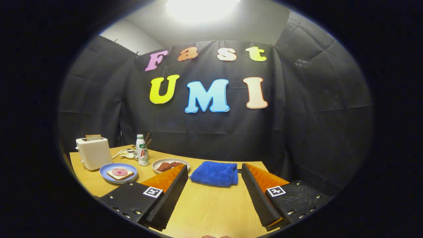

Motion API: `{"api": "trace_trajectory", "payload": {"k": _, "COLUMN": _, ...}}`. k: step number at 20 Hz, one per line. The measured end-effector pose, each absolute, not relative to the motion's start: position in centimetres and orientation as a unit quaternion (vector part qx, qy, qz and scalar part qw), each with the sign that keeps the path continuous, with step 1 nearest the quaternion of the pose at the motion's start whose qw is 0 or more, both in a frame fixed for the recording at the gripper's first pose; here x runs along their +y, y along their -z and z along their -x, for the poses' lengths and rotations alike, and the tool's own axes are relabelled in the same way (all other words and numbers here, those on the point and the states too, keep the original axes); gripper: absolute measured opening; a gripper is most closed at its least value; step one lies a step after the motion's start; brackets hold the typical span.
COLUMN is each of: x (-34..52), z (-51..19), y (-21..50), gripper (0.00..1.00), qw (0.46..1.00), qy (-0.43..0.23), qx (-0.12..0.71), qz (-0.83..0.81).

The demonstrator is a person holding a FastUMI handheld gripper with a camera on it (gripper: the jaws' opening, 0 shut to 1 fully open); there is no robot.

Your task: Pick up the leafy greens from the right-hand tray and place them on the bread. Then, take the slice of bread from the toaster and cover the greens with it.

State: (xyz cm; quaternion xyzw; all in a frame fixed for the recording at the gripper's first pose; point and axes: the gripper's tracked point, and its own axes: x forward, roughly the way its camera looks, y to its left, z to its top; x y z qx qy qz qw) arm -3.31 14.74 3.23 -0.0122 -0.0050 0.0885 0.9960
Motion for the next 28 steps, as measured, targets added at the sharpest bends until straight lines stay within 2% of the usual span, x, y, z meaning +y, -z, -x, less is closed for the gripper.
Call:
{"api": "trace_trajectory", "payload": {"k": 10, "x": 22.6, "z": 4.0, "y": -1.5, "gripper": 0.99, "qw": 0.985, "qy": -0.161, "qx": 0.060, "qz": 0.014}}
{"api": "trace_trajectory", "payload": {"k": 20, "x": 31.2, "z": 2.6, "y": 6.1, "gripper": 0.99, "qw": 0.951, "qy": -0.238, "qx": 0.181, "qz": 0.081}}
{"api": "trace_trajectory", "payload": {"k": 28, "x": 33.7, "z": 0.2, "y": 12.0, "gripper": 0.99, "qw": 0.936, "qy": -0.225, "qx": 0.253, "qz": 0.100}}
